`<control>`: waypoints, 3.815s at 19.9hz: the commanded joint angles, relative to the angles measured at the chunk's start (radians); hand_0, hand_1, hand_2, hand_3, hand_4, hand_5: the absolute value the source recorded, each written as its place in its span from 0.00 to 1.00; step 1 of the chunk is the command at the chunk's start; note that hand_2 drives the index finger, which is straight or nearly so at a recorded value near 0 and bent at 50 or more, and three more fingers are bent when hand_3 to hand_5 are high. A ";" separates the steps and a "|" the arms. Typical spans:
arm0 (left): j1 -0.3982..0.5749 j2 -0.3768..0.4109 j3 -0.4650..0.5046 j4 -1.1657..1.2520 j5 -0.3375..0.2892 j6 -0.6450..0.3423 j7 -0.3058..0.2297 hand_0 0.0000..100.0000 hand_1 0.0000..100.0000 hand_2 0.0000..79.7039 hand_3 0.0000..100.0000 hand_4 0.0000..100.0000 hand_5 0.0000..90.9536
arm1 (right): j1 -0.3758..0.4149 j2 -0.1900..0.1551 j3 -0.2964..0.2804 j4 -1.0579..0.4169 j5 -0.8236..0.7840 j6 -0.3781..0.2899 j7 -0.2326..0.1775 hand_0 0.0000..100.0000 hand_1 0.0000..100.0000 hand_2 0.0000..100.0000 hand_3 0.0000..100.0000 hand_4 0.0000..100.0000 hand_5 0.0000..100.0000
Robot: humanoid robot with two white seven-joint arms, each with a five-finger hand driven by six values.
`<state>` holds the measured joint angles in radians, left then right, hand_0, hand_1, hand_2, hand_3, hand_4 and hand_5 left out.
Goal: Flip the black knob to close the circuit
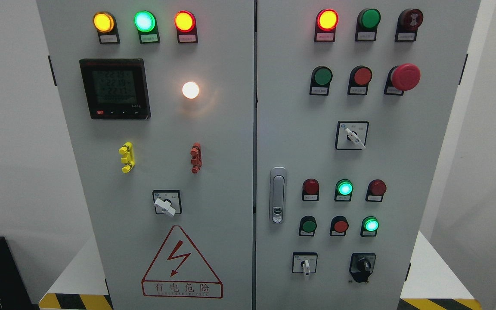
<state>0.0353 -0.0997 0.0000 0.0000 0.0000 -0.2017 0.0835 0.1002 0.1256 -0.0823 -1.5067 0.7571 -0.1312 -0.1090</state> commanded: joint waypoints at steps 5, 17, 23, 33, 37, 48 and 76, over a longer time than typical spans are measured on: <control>0.000 0.000 -0.021 0.021 -0.021 0.001 -0.001 0.12 0.56 0.00 0.00 0.00 0.00 | -0.025 0.000 0.009 -0.225 0.135 0.045 0.040 0.00 0.08 0.82 0.97 0.78 0.79; 0.000 0.000 -0.021 0.021 -0.021 0.001 -0.001 0.12 0.56 0.00 0.00 0.00 0.00 | -0.109 0.002 0.009 -0.228 0.274 0.214 0.080 0.00 0.07 0.82 1.00 0.80 0.80; 0.000 0.000 -0.021 0.021 -0.021 0.001 0.001 0.12 0.56 0.00 0.00 0.00 0.00 | -0.157 0.006 0.001 -0.207 0.333 0.239 0.104 0.00 0.03 0.82 1.00 0.80 0.81; 0.000 0.000 -0.021 0.021 -0.021 0.001 -0.001 0.12 0.56 0.00 0.00 0.00 0.00 | -0.223 0.008 -0.027 -0.175 0.418 0.268 0.109 0.00 0.01 0.82 1.00 0.80 0.81; 0.000 0.000 -0.021 0.021 -0.021 0.001 -0.001 0.12 0.56 0.00 0.00 0.00 0.00 | -0.249 0.009 -0.028 -0.164 0.436 0.303 0.127 0.00 0.01 0.82 0.99 0.80 0.81; 0.000 0.000 -0.021 0.021 -0.021 0.001 0.001 0.12 0.56 0.00 0.00 0.00 0.00 | -0.284 0.015 -0.070 -0.150 0.499 0.338 0.153 0.00 0.04 0.81 0.99 0.80 0.81; 0.000 0.000 -0.021 0.021 -0.021 -0.001 0.001 0.12 0.56 0.00 0.00 0.00 0.00 | -0.336 0.019 -0.108 -0.109 0.564 0.343 0.166 0.00 0.05 0.81 0.99 0.80 0.80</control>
<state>0.0353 -0.0997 0.0000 0.0000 0.0000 -0.2016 0.0835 -0.2287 0.1435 -0.1738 -1.6297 1.3151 0.2110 0.0567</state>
